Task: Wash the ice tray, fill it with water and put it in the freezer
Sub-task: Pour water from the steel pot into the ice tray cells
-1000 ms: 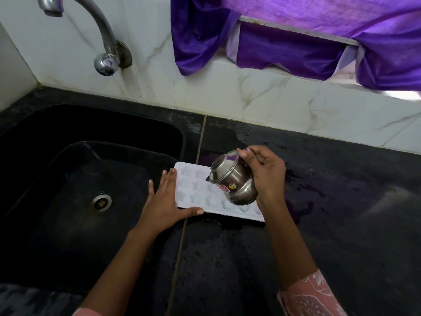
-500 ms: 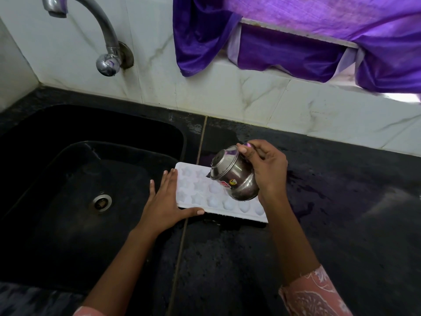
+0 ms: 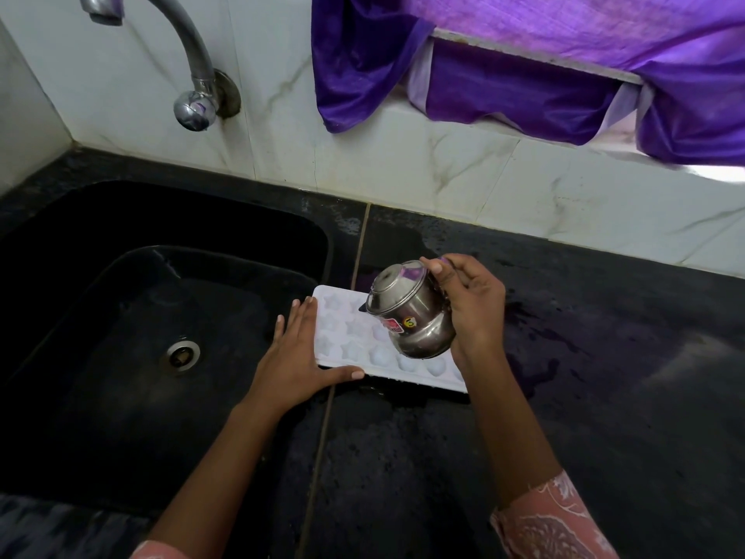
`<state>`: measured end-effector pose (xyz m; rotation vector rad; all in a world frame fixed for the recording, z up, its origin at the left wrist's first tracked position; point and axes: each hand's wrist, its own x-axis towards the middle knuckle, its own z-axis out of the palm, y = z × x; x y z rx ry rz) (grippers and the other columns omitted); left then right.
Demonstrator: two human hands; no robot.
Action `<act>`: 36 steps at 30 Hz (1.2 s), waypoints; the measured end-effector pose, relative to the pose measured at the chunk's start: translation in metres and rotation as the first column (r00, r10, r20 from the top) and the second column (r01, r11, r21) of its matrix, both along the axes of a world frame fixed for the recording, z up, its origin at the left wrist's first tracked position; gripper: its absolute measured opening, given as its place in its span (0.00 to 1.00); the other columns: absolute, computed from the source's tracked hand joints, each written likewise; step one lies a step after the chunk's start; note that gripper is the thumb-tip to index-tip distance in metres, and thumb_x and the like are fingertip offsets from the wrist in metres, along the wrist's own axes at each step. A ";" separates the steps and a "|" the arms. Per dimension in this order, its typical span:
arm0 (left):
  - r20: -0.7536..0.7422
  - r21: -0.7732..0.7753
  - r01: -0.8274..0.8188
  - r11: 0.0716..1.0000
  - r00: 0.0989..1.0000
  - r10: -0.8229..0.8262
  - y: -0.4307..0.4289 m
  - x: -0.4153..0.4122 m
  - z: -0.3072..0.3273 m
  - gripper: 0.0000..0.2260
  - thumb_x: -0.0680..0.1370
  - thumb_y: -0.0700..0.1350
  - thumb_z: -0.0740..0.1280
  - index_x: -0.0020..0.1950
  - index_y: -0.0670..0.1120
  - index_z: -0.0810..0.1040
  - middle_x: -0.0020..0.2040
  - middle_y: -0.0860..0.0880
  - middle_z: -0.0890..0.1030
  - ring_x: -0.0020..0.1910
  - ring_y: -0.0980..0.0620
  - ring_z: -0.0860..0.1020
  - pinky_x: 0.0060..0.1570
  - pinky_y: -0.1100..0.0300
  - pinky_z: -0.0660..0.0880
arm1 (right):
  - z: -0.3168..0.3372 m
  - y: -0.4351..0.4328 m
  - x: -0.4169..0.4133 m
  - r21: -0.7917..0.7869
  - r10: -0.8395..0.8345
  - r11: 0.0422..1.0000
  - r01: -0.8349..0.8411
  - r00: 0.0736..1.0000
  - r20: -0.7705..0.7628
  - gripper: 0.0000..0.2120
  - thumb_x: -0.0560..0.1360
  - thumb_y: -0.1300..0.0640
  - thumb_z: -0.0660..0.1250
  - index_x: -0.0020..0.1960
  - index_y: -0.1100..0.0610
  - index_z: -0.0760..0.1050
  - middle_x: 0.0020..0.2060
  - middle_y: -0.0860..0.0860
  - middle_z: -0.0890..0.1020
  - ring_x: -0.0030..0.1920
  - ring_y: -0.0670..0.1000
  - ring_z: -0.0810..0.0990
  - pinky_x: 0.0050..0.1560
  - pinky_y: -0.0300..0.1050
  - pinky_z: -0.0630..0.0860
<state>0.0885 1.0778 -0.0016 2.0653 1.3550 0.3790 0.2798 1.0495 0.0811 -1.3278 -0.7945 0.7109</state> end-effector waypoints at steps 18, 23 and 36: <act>0.044 0.019 -0.012 1.000 0.999 0.012 0.001 -0.001 -0.004 0.63 0.53 0.79 0.57 0.77 0.45 0.40 0.77 0.52 0.43 0.66 0.66 0.31 0.66 0.67 0.33 | -0.001 0.019 -0.019 -0.013 0.071 0.998 -0.069 0.980 0.185 0.09 0.68 0.62 0.73 0.36 0.49 0.79 0.31 0.43 0.83 0.38 0.45 0.81 0.46 0.41 0.78; 0.050 0.018 -0.005 1.000 0.999 0.004 0.001 -0.001 -0.004 0.63 0.54 0.79 0.59 0.77 0.45 0.41 0.78 0.51 0.43 0.67 0.66 0.32 0.65 0.68 0.32 | 0.001 0.020 -0.020 -0.009 0.085 0.996 -0.085 0.974 0.208 0.10 0.68 0.62 0.74 0.36 0.48 0.79 0.32 0.42 0.83 0.38 0.44 0.81 0.48 0.44 0.78; 0.043 0.015 -0.009 1.000 0.999 0.008 0.004 -0.002 -0.009 0.64 0.51 0.83 0.51 0.77 0.46 0.40 0.78 0.52 0.43 0.69 0.65 0.33 0.64 0.70 0.30 | -0.001 0.014 -0.020 -0.016 0.038 0.999 -0.037 0.999 0.020 0.05 0.69 0.63 0.72 0.39 0.54 0.79 0.35 0.47 0.83 0.39 0.45 0.81 0.45 0.38 0.77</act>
